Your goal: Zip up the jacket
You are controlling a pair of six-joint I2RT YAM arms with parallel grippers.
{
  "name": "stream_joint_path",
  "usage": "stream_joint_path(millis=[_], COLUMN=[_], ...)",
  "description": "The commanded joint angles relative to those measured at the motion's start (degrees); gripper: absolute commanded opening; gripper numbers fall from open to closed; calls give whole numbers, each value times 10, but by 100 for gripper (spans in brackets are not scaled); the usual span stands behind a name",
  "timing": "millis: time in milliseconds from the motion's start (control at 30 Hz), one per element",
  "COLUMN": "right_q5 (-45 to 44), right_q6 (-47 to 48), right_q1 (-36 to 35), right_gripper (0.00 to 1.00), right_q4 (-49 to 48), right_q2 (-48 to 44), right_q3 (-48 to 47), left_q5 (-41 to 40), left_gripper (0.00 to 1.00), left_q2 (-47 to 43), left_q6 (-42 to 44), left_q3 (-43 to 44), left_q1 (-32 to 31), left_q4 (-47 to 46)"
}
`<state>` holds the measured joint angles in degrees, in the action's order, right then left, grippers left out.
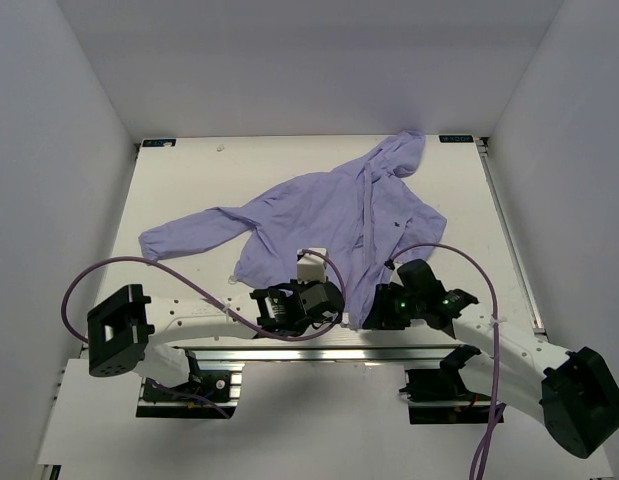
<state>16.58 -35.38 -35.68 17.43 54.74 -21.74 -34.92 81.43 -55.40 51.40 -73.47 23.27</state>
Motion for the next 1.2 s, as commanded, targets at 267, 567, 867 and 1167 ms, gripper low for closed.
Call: stream_joint_path(millis=[267, 567, 867, 1167], right_q5=[-18, -185, -327, -346], right_q6=[23, -74, -140, -166], right_q1=[-37, -133, -217, -230], right_gripper=[46, 54, 58, 55], right_q4=[-37, -2, 62, 101], right_q2=[3, 48, 155, 207], right_q3=[-8, -80, -165, -185], left_q5=[13, 3, -16, -20], left_gripper=[0, 0, 0, 0], left_q2=[-6, -24, -79, -106], left_q6=[3, -2, -28, -36], left_q3=[5, -9, -49, -69], left_q1=[3, 3, 3, 3], left_q4=[12, 7, 6, -1])
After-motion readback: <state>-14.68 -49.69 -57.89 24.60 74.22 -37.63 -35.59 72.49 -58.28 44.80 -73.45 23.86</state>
